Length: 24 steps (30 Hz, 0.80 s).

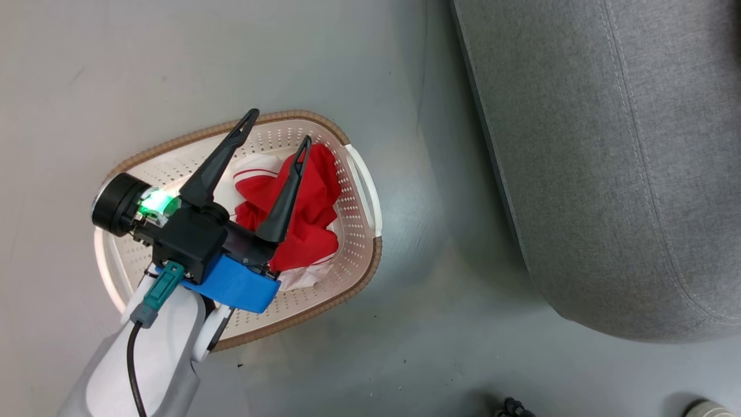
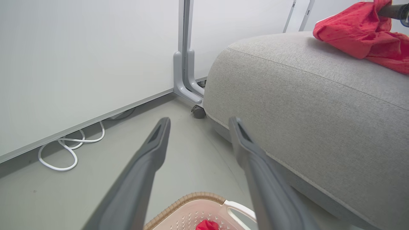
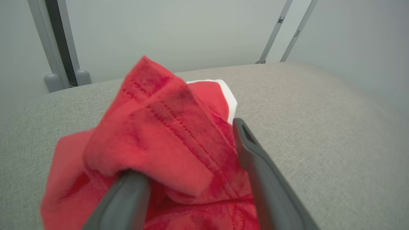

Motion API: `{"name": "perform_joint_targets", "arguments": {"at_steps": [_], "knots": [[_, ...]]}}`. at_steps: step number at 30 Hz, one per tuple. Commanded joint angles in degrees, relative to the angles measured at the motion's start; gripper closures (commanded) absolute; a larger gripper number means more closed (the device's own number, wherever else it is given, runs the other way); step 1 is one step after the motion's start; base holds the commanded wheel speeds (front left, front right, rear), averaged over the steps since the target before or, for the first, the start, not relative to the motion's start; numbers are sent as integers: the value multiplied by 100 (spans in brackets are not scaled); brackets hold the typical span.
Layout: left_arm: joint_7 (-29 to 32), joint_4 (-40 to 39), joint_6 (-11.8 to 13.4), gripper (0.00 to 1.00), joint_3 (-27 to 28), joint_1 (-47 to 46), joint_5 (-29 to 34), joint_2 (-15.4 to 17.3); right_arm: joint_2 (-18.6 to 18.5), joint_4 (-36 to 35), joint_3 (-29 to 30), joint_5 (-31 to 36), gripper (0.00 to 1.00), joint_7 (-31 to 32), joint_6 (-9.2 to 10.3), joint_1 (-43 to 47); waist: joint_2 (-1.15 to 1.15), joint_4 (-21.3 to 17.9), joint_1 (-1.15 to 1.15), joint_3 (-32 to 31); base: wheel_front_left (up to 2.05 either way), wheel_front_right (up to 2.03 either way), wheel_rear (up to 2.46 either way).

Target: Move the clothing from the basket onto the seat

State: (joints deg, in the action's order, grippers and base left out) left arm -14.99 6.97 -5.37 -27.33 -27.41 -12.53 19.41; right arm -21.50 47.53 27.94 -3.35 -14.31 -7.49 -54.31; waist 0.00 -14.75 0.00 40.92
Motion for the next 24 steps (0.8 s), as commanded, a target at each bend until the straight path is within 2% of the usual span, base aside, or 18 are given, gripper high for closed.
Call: {"name": "perform_joint_targets", "arguments": {"at_steps": [1, 11, 24], "knots": [[-26, 10, -8, 0, 10, -93, -17, -46, -61, 34, -22, -58, 0, -34, -1, 80, 0, 21, 0, -78, 0, 0, 0], [-27, 200, -74, 0, 159, 145, -107, -337, -68, 102, -308, -106, 0, 9, -1, 389, 0, 136, 0, -635, 0, 0, 0], [-22, 608, -177, 0, 534, 854, -256, -945, 242, -315, -706, 36, 0, 200, -1, 1605, 0, 447, 0, -2038, 0, 0, 0]]}}
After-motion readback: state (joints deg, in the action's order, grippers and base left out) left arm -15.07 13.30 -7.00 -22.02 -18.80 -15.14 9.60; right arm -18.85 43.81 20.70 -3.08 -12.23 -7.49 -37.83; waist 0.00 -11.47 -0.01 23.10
